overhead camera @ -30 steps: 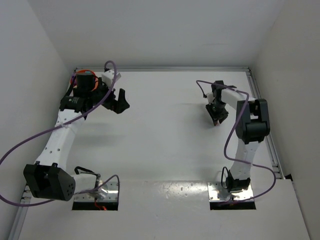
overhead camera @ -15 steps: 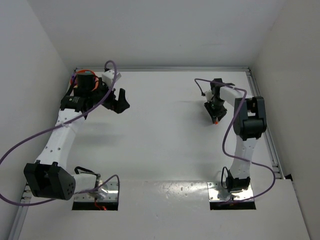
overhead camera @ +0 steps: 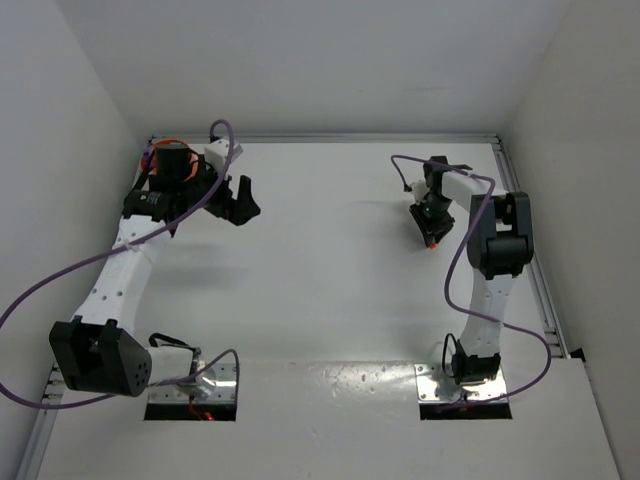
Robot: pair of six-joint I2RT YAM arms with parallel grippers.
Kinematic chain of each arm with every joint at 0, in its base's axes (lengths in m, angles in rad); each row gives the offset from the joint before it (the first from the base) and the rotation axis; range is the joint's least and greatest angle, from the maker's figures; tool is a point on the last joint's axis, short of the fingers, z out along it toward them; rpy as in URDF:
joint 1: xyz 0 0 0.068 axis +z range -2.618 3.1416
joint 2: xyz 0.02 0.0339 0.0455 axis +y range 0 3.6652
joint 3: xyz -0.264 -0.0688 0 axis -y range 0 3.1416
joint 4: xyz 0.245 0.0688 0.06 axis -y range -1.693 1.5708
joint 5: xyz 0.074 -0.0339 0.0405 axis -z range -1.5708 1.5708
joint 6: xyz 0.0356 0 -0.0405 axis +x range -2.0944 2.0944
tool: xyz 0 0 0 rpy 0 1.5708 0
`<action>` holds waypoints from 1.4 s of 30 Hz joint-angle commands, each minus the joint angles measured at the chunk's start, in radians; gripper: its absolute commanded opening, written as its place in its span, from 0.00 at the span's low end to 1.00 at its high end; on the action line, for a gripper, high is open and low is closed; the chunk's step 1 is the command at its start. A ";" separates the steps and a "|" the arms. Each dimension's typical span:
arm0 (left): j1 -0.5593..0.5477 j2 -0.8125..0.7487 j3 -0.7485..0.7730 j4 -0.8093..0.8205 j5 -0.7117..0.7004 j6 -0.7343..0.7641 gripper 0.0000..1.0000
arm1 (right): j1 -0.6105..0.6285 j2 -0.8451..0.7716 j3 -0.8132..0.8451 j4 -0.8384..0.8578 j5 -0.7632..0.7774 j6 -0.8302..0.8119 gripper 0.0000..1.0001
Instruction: Sort the legos into containers by color
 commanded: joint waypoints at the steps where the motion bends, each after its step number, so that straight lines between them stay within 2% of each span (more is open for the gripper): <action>1: -0.008 0.005 0.010 0.031 0.013 -0.008 1.00 | -0.016 0.037 -0.032 -0.001 -0.017 -0.017 0.33; 12: -0.008 0.005 0.010 0.031 0.013 -0.008 1.00 | -0.025 0.067 -0.070 -0.001 -0.026 -0.026 0.30; 15: -0.008 0.016 0.010 0.031 0.013 -0.017 1.00 | -0.034 0.067 -0.091 0.009 -0.026 -0.035 0.26; 22: -0.008 0.016 0.010 0.040 0.013 -0.017 1.00 | -0.044 0.049 -0.101 0.019 -0.044 -0.035 0.08; 25: -0.008 0.006 -0.003 0.049 0.013 -0.017 1.00 | -0.044 0.040 -0.091 -0.012 -0.081 -0.024 0.05; 28: -0.008 0.006 -0.013 0.058 0.013 -0.026 1.00 | -0.044 0.011 -0.049 -0.053 -0.149 -0.003 0.04; 33: -0.008 -0.003 -0.036 0.077 0.066 -0.026 1.00 | -0.022 -0.028 0.068 -0.136 -0.352 0.049 0.04; 37: -0.008 -0.049 -0.114 0.136 0.159 -0.016 1.00 | -0.022 -0.017 0.206 -0.237 -0.633 0.114 0.04; 42: -0.017 -0.082 -0.197 0.259 0.346 -0.039 1.00 | -0.013 0.058 0.343 -0.285 -0.934 0.232 0.04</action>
